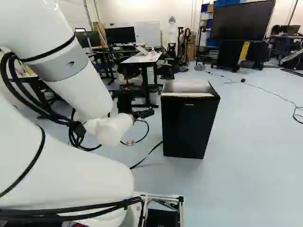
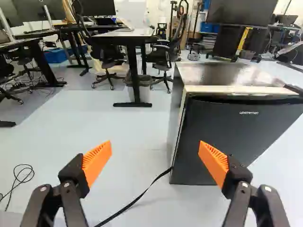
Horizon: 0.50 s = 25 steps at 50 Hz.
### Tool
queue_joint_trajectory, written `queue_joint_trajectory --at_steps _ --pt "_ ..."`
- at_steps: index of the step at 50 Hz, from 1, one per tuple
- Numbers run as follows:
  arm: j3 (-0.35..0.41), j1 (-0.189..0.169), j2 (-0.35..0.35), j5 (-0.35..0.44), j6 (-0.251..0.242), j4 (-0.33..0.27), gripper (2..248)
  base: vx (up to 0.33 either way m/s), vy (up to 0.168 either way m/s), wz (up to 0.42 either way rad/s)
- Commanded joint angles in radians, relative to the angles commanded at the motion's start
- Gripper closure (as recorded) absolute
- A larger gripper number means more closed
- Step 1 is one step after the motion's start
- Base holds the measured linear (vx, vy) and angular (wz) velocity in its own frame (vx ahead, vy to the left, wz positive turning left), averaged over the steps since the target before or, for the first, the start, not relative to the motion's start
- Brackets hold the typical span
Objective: Open the fridge door
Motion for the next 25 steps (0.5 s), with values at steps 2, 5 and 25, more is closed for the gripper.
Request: queue_joint_trajectory --at_steps 2,5,25 --pt "0.0 0.0 0.0 0.0 0.0 0.0 3 0.0 0.0 0.0" --pt "0.0 0.0 0.0 0.0 0.0 0.0 3 0.0 0.0 0.0" --pt "0.0 0.0 0.0 0.0 0.0 0.0 3 0.0 0.0 0.0"
